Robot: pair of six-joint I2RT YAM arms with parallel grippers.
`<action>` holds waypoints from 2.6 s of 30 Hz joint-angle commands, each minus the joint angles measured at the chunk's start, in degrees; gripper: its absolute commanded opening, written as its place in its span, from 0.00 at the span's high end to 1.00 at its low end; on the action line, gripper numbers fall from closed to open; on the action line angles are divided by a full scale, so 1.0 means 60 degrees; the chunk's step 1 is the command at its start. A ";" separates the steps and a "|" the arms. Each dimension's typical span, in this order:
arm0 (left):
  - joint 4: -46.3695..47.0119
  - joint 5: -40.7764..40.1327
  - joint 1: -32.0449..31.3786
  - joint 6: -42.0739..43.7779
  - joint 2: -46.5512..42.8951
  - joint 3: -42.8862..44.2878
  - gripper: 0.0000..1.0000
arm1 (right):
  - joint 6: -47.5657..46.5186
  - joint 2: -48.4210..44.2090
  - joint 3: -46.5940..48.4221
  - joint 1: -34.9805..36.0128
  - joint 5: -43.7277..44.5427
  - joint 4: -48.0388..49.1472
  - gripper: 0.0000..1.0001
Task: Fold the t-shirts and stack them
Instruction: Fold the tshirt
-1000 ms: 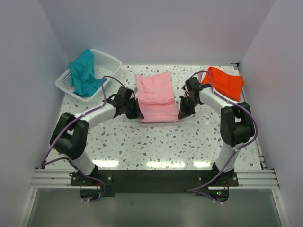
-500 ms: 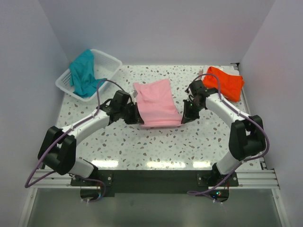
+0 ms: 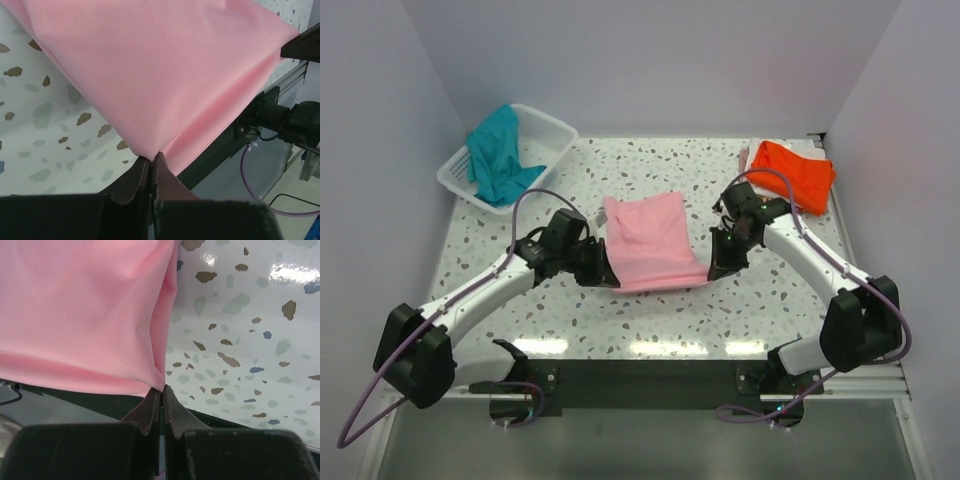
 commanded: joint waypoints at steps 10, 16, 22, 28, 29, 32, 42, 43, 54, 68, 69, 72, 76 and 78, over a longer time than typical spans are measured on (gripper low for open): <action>-0.1893 0.0725 -0.0004 -0.0673 -0.1516 0.0002 1.00 | 0.0439 -0.1455 0.1053 0.0233 0.1315 -0.2591 1.00; -0.2495 0.1004 -0.0004 -0.0775 -0.2013 -0.0041 1.00 | 0.0644 -0.1865 0.1464 0.0233 0.1374 -0.3310 1.00; -0.1954 0.1502 -0.0004 -0.1142 -0.2089 -0.0392 1.00 | 0.0791 -0.1662 0.1567 0.0233 0.1388 -0.3018 1.00; -0.1368 0.1898 -0.0004 -0.1039 -0.1693 -0.0772 1.00 | 0.0805 -0.0696 0.2400 0.0233 0.1666 -0.2448 1.00; -0.1367 0.1898 -0.0019 -0.1039 -0.1634 -0.0774 1.00 | 0.0791 -0.0593 0.2489 0.0233 0.1710 -0.2388 1.00; -0.1017 0.1927 -0.0004 -0.1156 -0.1488 -0.0993 1.00 | 0.0791 -0.0124 0.2825 0.0233 0.1769 -0.2154 1.00; -0.0020 0.2264 0.0493 -0.0952 -0.0303 -0.0994 1.00 | 0.0600 0.1413 0.4056 0.0218 0.2091 -0.1758 1.00; -0.0019 0.2307 0.0595 -0.0879 -0.0214 -0.0950 1.00 | 0.0600 0.1531 0.4159 0.0218 0.2120 -0.1758 1.00; 0.0171 0.3201 0.2134 0.0161 0.1791 0.0251 1.00 | 0.0571 0.3377 0.5770 0.0174 0.2282 -0.1479 1.00; 0.0726 0.4022 0.3614 0.0353 0.4778 0.2504 0.78 | 0.0395 0.6497 0.9168 -0.0236 0.2311 -0.1714 1.00; 0.0786 0.3978 0.3657 0.0294 0.4942 0.2682 0.65 | 0.0395 0.6861 0.9329 -0.0280 0.2268 -0.1699 1.00; 0.1152 0.3467 0.3819 0.0002 0.5323 0.3297 0.16 | 0.0279 0.7317 1.0032 -0.0368 0.1946 -0.1568 0.52; 0.1504 0.2530 0.3907 -0.0248 0.5266 0.3840 0.00 | 0.0103 0.7393 1.0416 -0.0587 0.1199 -0.0911 0.18; 0.1548 0.2425 0.3907 -0.0263 0.5149 0.3885 0.00 | 0.0044 0.7130 1.0021 -0.0690 0.0862 -0.0326 0.15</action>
